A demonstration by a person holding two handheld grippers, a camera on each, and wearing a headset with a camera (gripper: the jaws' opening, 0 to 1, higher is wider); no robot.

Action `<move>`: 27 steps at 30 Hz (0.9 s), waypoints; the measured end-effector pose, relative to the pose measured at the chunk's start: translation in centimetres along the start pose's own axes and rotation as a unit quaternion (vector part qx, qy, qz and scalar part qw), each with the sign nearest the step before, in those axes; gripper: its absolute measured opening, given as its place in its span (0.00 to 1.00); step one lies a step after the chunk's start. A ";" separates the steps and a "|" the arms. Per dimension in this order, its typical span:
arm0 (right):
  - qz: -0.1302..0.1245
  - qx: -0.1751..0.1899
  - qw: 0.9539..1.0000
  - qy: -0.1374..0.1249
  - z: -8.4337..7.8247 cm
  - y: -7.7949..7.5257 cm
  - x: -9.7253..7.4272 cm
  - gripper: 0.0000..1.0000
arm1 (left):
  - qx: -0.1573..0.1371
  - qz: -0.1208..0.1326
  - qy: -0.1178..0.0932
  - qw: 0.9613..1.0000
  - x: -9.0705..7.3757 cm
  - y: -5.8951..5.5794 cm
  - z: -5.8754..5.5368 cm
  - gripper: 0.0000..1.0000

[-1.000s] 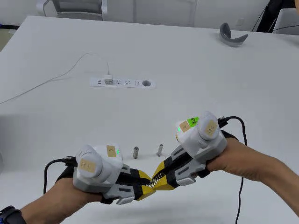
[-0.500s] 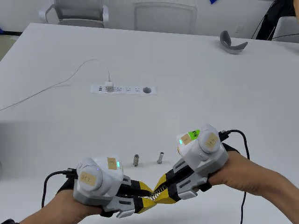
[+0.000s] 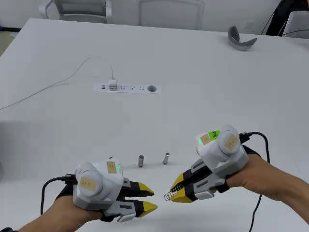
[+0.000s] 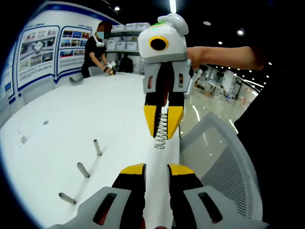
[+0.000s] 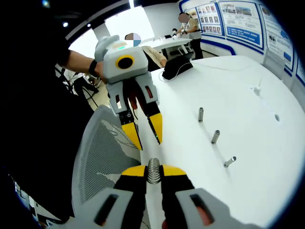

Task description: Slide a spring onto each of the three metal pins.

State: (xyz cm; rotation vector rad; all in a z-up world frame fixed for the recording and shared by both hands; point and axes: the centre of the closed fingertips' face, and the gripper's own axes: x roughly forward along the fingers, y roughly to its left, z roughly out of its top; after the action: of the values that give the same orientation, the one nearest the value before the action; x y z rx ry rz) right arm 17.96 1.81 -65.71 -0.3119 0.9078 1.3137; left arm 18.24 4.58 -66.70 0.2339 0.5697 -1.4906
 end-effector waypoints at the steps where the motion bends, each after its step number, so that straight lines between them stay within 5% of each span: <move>1: -0.003 0.002 1.000 0.002 -0.2 -0.1 -0.1 0.12 | 0.000 0.005 -0.001 1.000 -0.1 0.2 0.0 0.19; 12: -0.043 0.018 0.999 0.022 -2.0 -2.5 -0.3 0.13 | -0.024 0.075 0.000 0.997 -1.0 3.1 -1.3 0.31; 27: -0.080 0.039 0.993 0.077 -4.7 -6.8 -0.4 0.13 | -0.060 0.128 0.000 0.990 -3.5 5.5 -3.3 0.42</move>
State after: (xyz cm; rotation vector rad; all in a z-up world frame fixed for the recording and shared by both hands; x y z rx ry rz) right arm 22.37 -3.45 -70.38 -0.4217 1.0391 1.1143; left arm 22.98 9.65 -68.82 0.2050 0.6029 -1.2042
